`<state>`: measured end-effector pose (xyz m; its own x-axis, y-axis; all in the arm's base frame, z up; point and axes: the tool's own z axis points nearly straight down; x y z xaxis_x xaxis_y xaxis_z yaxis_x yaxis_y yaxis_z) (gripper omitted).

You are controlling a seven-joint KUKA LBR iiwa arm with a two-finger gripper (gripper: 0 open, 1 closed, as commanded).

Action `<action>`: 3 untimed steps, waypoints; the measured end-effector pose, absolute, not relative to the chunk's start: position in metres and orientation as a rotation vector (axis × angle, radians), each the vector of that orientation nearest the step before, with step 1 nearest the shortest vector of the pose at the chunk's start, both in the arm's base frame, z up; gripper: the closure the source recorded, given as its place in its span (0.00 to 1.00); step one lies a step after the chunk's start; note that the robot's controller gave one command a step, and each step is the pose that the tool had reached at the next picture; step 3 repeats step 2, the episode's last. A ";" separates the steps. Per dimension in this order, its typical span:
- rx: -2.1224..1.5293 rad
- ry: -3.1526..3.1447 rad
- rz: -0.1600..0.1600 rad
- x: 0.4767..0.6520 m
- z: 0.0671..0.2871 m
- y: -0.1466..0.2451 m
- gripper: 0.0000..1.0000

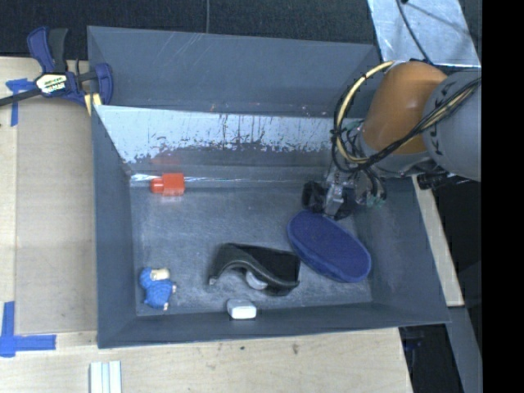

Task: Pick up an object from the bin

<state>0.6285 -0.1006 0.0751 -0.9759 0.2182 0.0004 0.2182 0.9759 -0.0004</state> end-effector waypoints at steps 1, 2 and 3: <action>-0.344 -3.133 0.002 0.630 0.100 -0.101 1.00; -0.341 -3.134 0.001 0.633 0.160 -0.101 1.00; -0.341 -3.134 0.001 0.633 0.160 -0.101 1.00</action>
Offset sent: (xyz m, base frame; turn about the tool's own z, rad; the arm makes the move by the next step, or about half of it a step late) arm 0.0000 0.0001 0.0223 0.0000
